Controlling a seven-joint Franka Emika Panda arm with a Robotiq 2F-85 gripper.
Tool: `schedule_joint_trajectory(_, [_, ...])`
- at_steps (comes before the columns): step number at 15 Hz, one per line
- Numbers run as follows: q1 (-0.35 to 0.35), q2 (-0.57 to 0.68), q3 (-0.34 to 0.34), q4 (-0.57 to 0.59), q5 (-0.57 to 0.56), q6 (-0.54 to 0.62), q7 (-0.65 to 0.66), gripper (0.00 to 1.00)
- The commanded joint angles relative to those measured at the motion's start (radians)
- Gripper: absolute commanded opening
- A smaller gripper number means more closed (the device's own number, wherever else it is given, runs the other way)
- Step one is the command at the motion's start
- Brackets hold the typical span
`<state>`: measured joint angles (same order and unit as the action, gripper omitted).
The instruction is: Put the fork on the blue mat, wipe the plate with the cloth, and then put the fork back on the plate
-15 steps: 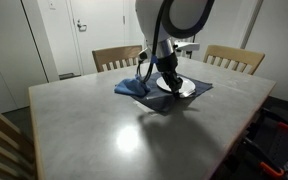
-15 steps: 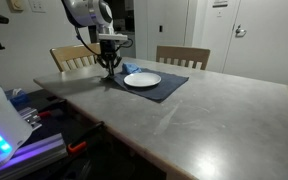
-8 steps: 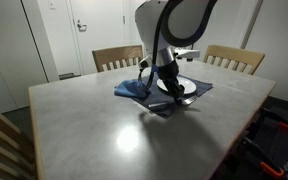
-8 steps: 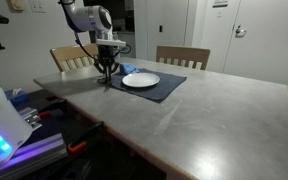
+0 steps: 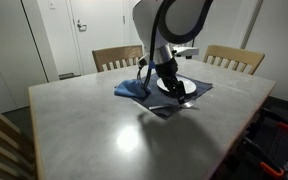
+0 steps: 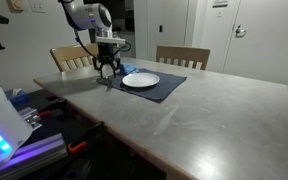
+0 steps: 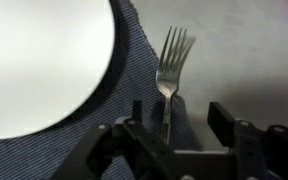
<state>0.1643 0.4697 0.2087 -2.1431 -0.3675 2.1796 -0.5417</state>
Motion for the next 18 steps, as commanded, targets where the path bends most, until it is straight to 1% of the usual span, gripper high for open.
schedule_joint_trajectory(1, [0.013,-0.013,0.010,0.019,0.001,-0.030,0.011,0.99])
schedule_joint_trajectory(2, [0.010,-0.009,0.013,0.017,0.004,-0.019,0.008,0.95])
schedule_joint_trajectory(3, [0.005,-0.006,0.016,0.010,0.009,-0.005,0.003,0.87])
schedule_joint_trajectory(4, [-0.001,-0.004,0.017,0.000,0.013,0.010,0.000,0.68])
schedule_joint_trajectory(5, [-0.004,-0.003,0.016,-0.009,0.014,0.016,0.001,0.67])
schedule_joint_trajectory(9, [-0.021,0.003,0.011,-0.043,0.031,0.027,0.001,0.38])
schedule_joint_trajectory(13, [-0.040,0.011,-0.012,-0.058,0.027,0.052,0.006,0.34])
schedule_joint_trajectory(14, [-0.043,0.010,-0.019,-0.055,0.021,0.054,0.005,0.36])
schedule_joint_trajectory(15, [-0.046,0.013,-0.025,-0.051,0.018,0.059,0.006,0.35])
schedule_joint_trajectory(16, [-0.048,0.017,-0.029,-0.046,0.014,0.067,0.005,0.41])
schedule_joint_trajectory(17, [-0.048,0.022,-0.034,-0.042,0.008,0.077,0.009,0.55])
schedule_joint_trajectory(18, [-0.048,0.024,-0.037,-0.041,0.005,0.086,0.011,0.64])
